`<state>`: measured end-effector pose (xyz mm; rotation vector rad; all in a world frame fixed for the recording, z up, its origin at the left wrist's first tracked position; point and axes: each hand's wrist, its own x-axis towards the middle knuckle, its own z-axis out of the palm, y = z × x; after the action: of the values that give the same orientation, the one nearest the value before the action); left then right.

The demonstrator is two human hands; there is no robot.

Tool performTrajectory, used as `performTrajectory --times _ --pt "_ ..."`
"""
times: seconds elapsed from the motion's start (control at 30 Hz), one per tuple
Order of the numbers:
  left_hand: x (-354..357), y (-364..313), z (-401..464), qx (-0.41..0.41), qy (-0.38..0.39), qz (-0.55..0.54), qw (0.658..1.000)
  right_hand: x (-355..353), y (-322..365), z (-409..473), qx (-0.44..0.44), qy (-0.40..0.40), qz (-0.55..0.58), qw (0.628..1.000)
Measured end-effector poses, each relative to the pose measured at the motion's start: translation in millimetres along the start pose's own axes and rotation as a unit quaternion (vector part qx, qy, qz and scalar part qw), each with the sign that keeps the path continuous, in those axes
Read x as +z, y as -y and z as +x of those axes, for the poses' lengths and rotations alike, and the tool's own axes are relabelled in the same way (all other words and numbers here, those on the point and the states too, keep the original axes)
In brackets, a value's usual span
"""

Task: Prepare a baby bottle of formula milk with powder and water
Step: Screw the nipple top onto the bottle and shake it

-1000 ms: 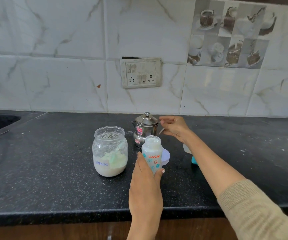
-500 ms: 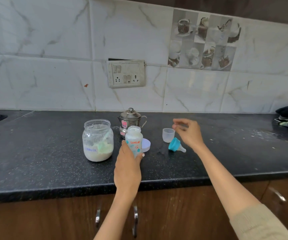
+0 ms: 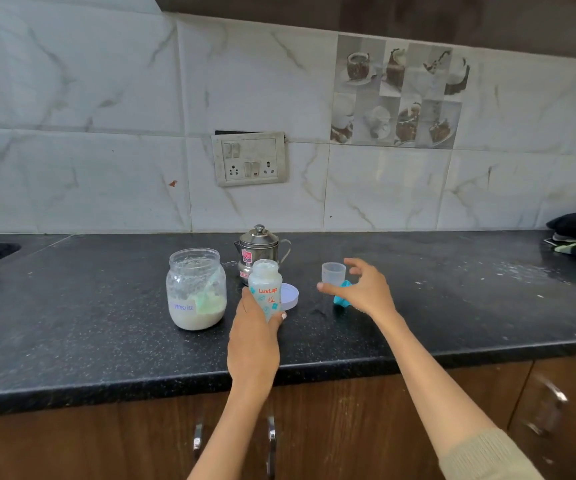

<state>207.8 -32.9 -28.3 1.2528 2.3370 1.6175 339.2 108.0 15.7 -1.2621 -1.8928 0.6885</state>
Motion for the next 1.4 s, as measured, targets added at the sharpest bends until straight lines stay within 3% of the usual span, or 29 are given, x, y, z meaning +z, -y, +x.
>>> performTrajectory --times 0.3,0.47,0.67,0.87,1.4 --pt "3 2 1 -0.005 -0.004 0.005 1.0 5 -7 -16 0.014 0.022 -0.119 0.993" --pt "2 1 1 -0.005 -0.002 -0.005 1.0 -19 49 -10 -0.101 0.083 -0.08 0.988" --pt "0 -2 -2 -0.009 -0.003 -0.012 1.0 -28 143 -8 -0.195 0.237 -0.263 0.914" --pt "-1 -4 -2 -0.021 0.0 -0.009 1.0 1 181 -11 -0.244 0.279 -0.396 0.84" --pt "-2 -5 -1 -0.024 0.003 0.001 1.0 16 179 -5 -0.247 0.326 -0.381 0.829"
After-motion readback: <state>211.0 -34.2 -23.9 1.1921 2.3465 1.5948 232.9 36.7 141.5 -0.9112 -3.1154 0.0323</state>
